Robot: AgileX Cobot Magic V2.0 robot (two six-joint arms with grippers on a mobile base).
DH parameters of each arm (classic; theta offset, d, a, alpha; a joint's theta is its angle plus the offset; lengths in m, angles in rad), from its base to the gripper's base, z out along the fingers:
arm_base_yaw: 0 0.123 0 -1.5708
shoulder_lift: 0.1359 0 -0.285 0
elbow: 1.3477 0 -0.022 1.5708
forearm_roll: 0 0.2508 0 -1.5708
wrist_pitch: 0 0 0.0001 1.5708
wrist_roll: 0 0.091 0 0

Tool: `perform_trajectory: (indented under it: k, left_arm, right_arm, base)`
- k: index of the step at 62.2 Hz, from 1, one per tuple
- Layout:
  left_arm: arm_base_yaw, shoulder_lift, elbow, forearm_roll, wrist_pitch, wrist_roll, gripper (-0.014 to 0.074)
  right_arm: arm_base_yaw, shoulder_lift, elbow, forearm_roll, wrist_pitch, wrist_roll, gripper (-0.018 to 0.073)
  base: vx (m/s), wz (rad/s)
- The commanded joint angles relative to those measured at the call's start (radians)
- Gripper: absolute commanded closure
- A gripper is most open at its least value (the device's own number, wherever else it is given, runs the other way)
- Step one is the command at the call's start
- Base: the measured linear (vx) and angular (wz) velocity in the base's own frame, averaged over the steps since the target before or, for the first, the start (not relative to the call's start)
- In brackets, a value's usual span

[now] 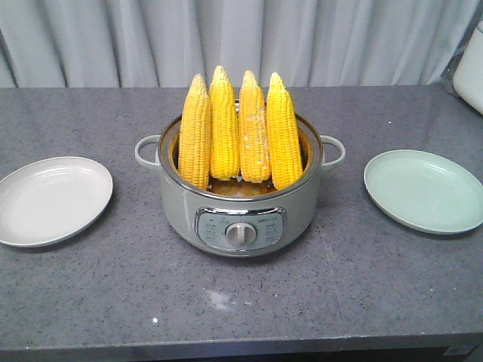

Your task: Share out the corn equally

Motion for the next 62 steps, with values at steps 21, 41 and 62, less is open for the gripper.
perform_trajectory:
  k: [21, 41, 62]
  left_arm:
    - [0.0, -0.017, 0.015, -0.004, -0.071, -0.004, 0.0603]
    - [0.0, -0.017, 0.015, -0.004, -0.071, -0.004, 0.0603]
    - [0.0, -0.017, 0.015, -0.004, -0.071, -0.004, 0.0603]
  right_arm:
    - [-0.004, -0.003, 0.008, -0.007, -0.082, 0.0, 0.0562]
    - [-0.004, -0.003, 0.008, -0.007, -0.082, 0.0, 0.0562]
    - [-0.004, -0.003, 0.008, -0.007, -0.082, 0.0, 0.0562]
  base:
    - [0.0, 0.0]
    - [0.0, 0.0]
    - [0.0, 0.0]
